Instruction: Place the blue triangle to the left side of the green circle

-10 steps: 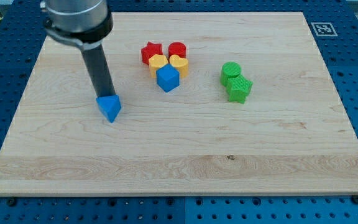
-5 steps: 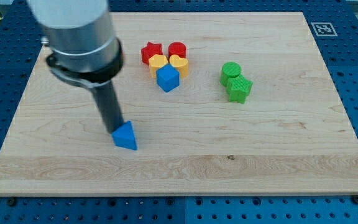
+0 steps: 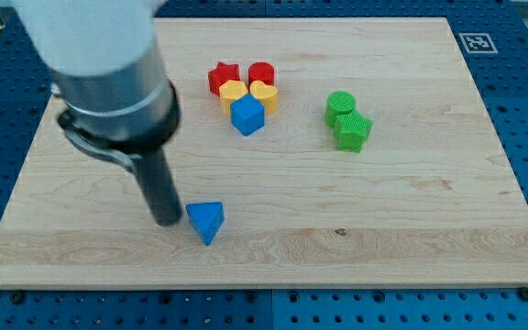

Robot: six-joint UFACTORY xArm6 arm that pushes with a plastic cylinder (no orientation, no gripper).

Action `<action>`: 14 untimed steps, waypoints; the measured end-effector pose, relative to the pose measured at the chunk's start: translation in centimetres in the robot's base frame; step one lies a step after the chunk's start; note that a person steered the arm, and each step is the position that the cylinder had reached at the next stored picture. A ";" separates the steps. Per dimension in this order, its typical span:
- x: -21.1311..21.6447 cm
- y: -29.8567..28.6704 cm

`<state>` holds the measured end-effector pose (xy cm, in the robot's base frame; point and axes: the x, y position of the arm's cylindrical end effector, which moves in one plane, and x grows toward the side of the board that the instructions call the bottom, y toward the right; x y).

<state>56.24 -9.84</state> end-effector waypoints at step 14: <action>-2.9 12.8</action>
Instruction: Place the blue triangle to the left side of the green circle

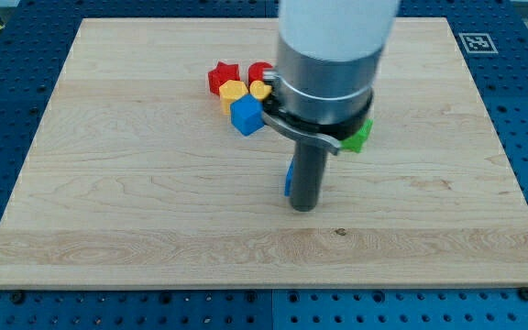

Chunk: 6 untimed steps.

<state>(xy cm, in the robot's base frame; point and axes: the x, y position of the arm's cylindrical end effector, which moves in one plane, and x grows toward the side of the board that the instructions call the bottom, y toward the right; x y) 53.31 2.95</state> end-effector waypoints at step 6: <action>-3.9 1.3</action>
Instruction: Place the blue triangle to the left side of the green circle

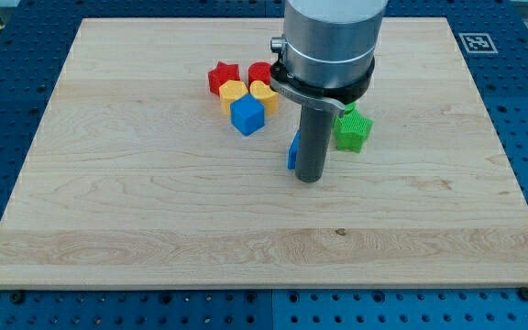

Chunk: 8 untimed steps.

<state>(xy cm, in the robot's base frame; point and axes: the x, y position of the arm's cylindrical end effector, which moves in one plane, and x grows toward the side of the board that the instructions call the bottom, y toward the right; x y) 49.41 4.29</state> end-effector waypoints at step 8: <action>-5.7 7.1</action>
